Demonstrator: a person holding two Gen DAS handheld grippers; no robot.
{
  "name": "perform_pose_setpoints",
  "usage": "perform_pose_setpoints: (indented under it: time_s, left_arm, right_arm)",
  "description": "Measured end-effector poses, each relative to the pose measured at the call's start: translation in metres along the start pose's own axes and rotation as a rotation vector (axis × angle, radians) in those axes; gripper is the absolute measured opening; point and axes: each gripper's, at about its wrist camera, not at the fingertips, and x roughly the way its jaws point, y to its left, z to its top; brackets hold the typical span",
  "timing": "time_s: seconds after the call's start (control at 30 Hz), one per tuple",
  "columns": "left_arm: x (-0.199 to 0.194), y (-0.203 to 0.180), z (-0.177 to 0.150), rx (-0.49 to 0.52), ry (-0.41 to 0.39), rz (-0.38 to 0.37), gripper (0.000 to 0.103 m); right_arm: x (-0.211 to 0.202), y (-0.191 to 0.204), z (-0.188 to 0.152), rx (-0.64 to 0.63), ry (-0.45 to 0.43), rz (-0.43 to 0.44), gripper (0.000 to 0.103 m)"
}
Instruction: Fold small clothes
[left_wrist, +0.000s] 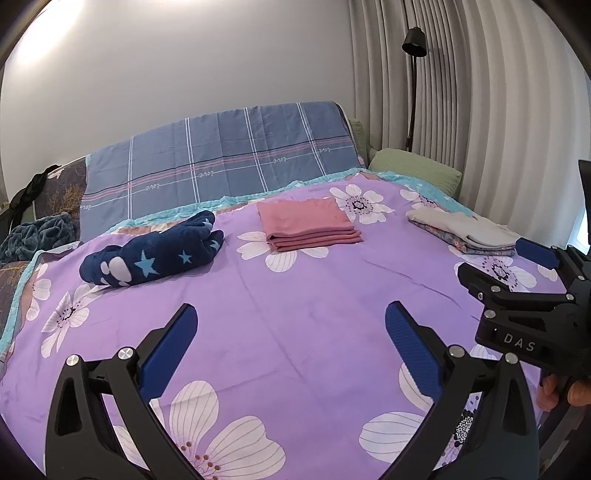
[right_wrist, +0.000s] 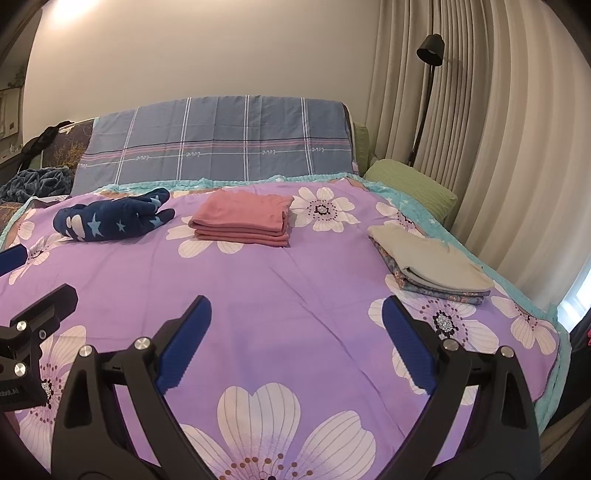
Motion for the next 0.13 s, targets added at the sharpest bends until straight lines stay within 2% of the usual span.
perform_pose_setpoints:
  time_s: [0.13]
  left_arm:
    - [0.0006, 0.0002, -0.0002, -0.001, 0.001, 0.001, 0.102]
  right_arm:
    - [0.0000, -0.0001, -0.0002, 0.000, 0.001, 0.001, 0.095]
